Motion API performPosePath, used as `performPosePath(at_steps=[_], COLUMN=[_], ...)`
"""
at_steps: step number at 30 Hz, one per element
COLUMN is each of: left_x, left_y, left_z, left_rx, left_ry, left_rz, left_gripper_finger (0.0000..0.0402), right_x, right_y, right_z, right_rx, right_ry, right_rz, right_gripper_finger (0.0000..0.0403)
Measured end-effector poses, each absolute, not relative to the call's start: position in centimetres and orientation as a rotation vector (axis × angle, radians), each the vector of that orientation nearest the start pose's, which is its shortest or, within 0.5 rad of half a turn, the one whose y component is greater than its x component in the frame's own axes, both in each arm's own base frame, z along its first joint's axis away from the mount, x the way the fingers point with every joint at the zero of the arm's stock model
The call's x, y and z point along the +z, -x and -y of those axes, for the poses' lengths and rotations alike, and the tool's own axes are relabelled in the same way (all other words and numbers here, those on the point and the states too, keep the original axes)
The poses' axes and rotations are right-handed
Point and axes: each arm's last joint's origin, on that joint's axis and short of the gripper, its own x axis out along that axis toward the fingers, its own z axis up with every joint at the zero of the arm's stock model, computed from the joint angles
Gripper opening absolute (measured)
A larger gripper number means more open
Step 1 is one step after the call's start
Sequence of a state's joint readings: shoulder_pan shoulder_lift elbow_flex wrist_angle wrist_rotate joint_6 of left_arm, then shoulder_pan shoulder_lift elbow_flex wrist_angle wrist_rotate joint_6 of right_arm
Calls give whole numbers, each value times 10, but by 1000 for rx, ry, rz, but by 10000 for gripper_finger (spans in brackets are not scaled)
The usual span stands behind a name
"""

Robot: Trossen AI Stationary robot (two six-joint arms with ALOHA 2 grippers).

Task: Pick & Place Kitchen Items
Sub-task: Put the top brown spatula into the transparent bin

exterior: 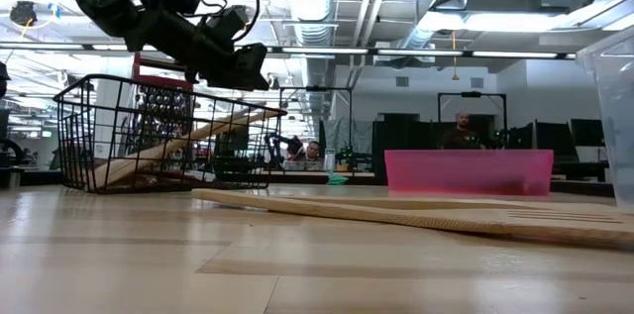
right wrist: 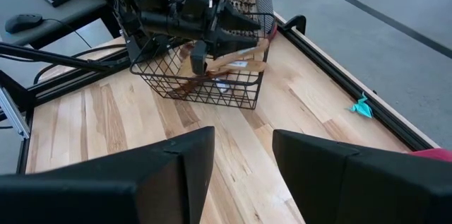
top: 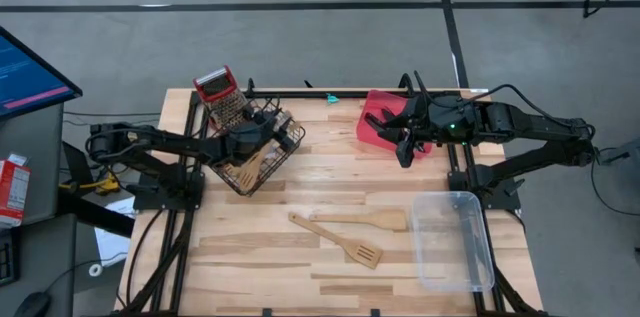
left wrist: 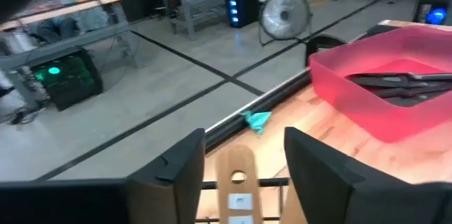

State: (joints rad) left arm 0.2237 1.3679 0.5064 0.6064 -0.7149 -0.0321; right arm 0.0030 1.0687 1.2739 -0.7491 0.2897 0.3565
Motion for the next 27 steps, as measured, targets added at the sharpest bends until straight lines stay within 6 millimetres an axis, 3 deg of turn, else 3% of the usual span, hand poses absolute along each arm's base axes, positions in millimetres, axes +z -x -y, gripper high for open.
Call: performPosePath(at_steps=[6, 10, 14, 20, 23, 27], left_x=[225, 266, 310, 356, 362, 355], left_y=[-238, -222, -196, -145, -124, -106], left_z=[-69, -59, -42, -13, -2, 12], left_rx=[856, 775, 570, 294, 209, 76], left_ry=[4, 42, 69, 106, 135, 177], left_rz=[-105, 70, 274, 530, 566, 458], left_gripper_finger=[212, 213, 206, 202, 199, 186], right_x=[394, 394, 385, 347, 321, 285], right_y=[-202, -203, -216, -262, -285, -309], right_z=[8, 8, 4, -11, -19, -31], right_rx=[-372, -376, -372, -289, -241, -192], right_ry=[-267, -286, -313, -238, -200, -139], right_rz=[-483, -480, -527, -720, -833, -971], right_gripper_finger=[161, 161, 161, 161, 161, 161])
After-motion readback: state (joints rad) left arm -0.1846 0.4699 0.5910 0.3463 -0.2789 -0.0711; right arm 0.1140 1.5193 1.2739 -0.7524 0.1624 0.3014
